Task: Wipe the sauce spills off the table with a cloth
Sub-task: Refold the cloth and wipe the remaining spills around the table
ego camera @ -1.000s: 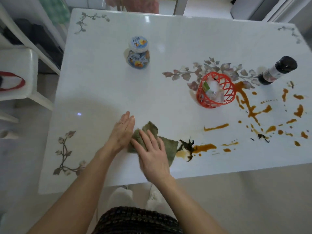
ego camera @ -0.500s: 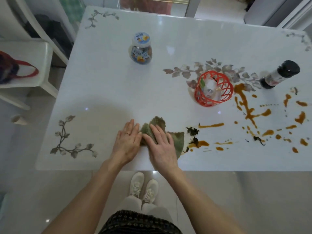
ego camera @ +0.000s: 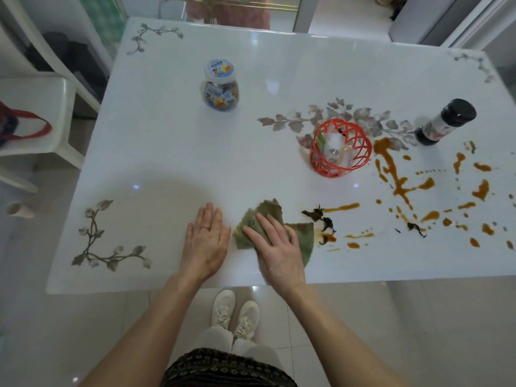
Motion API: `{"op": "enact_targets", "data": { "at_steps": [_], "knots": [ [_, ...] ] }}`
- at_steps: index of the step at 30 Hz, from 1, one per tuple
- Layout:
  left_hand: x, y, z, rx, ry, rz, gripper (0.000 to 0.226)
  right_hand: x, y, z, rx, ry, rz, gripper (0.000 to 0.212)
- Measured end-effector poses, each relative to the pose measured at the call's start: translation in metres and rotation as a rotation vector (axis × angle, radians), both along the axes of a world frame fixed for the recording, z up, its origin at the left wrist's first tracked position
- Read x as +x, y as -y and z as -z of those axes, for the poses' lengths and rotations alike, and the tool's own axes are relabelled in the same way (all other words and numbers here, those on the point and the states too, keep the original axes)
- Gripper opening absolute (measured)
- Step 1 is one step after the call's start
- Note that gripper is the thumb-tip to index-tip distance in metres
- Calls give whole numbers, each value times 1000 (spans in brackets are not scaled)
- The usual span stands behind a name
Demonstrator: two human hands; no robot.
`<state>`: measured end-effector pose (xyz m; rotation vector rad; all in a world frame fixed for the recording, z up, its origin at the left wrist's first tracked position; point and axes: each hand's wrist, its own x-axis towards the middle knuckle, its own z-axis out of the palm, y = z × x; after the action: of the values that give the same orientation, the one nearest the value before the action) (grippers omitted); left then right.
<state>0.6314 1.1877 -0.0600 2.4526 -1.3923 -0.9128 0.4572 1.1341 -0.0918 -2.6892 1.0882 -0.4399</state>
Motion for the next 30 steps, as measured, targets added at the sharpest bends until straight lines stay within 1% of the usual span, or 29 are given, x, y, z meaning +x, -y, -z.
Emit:
{"op": "enact_targets", "data": {
  "at_steps": [2,6,8,10,11,12,15,16,17,20,23,25,26,28,30],
  "knots": [
    [-4,0,1,-2,45,1,57,-19,13,5,-19,-18,-27,40],
    [-9,-1,2,13,106,36,63,-59,47,0,17,-65,192,40],
    [-11,0,1,24,124,39,74,-66,65,-8,47,-9,290,41],
    [-15,1,1,25,134,35,78,-56,68,-15,83,84,365,43],
    [-17,1,1,18,138,40,77,-47,63,-16,82,113,362,42],
    [-22,4,2,11,137,52,77,-39,55,-14,78,104,329,41],
    [-38,13,2,11,136,103,72,-42,34,-2,10,-39,125,41],
    [-42,17,2,17,138,116,70,-53,41,1,2,-55,119,40],
    [-44,19,2,23,143,123,70,-63,49,2,-3,-60,151,41],
    [-42,19,-3,39,152,160,77,-84,71,-1,25,-66,362,41],
    [-41,18,-7,38,147,159,81,-65,74,-11,54,76,502,41],
    [-43,21,-8,25,153,143,72,-36,65,-14,69,128,480,37],
    [-45,25,-9,23,150,150,65,-23,61,-13,74,98,427,38],
    [-50,34,-10,11,130,186,62,-9,60,-5,35,-34,332,44],
    [-52,44,-11,-1,112,205,62,-15,72,-3,38,-112,335,42]
  ]
}}
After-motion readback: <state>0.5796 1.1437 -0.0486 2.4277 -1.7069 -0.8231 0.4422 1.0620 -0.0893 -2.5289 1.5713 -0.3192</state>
